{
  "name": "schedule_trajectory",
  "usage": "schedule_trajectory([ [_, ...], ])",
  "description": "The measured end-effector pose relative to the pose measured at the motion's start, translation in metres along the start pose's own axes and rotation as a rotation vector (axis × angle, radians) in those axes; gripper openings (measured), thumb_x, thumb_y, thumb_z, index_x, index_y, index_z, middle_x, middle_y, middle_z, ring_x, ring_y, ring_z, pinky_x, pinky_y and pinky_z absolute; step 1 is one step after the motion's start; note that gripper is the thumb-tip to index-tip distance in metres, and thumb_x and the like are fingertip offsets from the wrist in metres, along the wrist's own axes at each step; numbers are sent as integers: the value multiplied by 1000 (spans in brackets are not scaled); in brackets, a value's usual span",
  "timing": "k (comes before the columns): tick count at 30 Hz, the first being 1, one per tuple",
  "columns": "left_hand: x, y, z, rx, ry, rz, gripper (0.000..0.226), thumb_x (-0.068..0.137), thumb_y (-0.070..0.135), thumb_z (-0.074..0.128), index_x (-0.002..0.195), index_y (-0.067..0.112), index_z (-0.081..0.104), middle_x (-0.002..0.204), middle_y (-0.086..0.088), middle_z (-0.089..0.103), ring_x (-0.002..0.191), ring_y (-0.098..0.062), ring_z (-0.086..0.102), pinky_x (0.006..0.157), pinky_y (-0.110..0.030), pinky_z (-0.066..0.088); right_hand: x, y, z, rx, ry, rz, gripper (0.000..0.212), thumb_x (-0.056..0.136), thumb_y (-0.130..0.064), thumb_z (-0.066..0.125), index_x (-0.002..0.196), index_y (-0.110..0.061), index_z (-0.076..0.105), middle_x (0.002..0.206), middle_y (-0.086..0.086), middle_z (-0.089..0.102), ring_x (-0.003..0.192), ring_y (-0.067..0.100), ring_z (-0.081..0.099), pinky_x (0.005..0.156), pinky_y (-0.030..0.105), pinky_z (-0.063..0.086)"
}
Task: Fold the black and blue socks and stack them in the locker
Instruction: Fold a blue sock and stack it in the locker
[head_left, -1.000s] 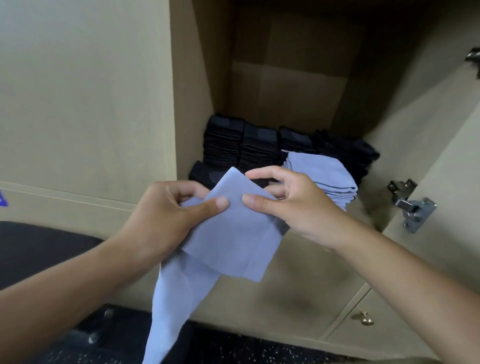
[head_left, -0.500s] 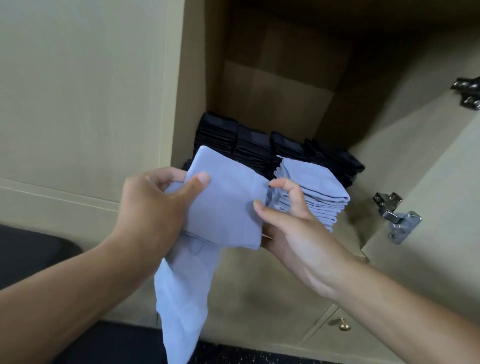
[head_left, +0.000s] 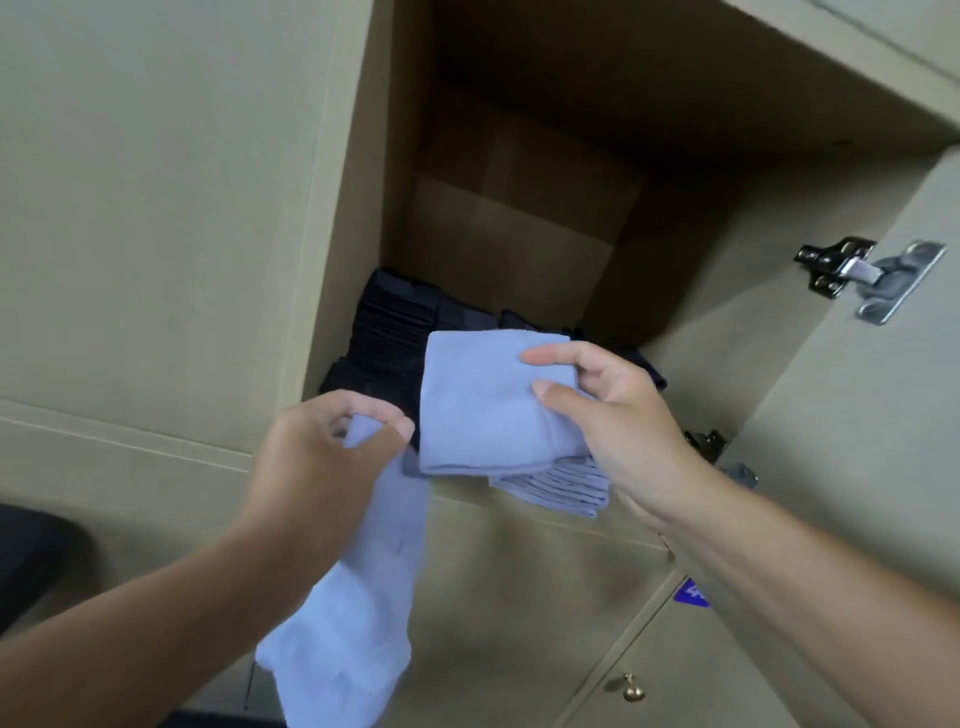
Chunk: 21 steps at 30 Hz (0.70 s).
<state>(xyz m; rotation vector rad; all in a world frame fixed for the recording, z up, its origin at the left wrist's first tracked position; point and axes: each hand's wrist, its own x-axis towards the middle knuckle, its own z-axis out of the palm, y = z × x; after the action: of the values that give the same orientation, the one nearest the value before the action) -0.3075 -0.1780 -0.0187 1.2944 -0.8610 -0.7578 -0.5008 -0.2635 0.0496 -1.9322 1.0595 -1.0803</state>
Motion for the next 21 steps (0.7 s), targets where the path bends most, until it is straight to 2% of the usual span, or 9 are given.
schedule_trajectory([
  [3,-1,-3,4,10,-16,28,8,87,18,79,86,24,75,78,6,74,72,0,65,64,-13,43,21,3,-28,38,57,29,21,98,-7,63,107,-22,74,117,-5,73,112,8,66,98,28,50],
  [6,-4,-4,7,35,-23,49,9,87,19,79,85,27,76,79,3,74,80,-14,69,69,-22,47,40,8,-55,92,134,121,20,99,-9,60,107,-21,73,126,8,68,112,24,67,99,42,53],
  [10,-7,-3,8,57,-24,61,10,88,20,79,84,28,75,81,-1,75,84,-25,67,61,-22,41,63,17,-78,55,172,216,20,100,-9,60,106,-23,72,128,12,67,96,23,68,76,34,59],
  [11,-7,-3,8,59,-27,59,10,87,20,79,84,28,75,83,-1,75,86,-27,67,61,-21,40,67,21,-81,29,164,232,19,100,-10,60,104,-24,72,128,13,67,96,24,68,76,35,59],
  [13,-7,-3,5,55,-33,54,9,88,21,79,85,28,75,86,-2,75,87,-26,66,59,-17,39,75,29,-84,-31,141,273,18,99,-11,61,101,-25,73,129,13,66,103,26,67,88,42,59],
  [15,-6,-4,3,45,-37,53,10,88,20,79,84,28,75,86,1,75,84,-17,65,55,-9,39,79,35,-84,-71,124,308,18,99,-13,62,98,-26,74,130,13,65,115,29,65,99,49,55],
  [17,-6,-3,2,28,-36,55,12,88,18,79,84,29,75,84,5,75,82,-11,66,58,-7,40,84,39,-82,-68,120,327,18,99,-12,61,99,-26,74,130,12,65,121,31,62,99,49,54],
  [19,-6,-4,2,14,-32,53,13,88,17,79,84,29,75,84,9,75,83,-11,68,64,-12,41,86,42,-80,-41,98,343,18,100,-11,60,101,-24,73,129,13,65,120,32,63,94,45,56],
  [21,-5,-5,1,11,-28,53,12,88,18,79,85,29,75,82,10,75,83,-12,68,66,-15,41,86,44,-78,-71,69,346,17,100,-10,60,103,-23,72,129,11,65,120,30,62,98,45,54],
])
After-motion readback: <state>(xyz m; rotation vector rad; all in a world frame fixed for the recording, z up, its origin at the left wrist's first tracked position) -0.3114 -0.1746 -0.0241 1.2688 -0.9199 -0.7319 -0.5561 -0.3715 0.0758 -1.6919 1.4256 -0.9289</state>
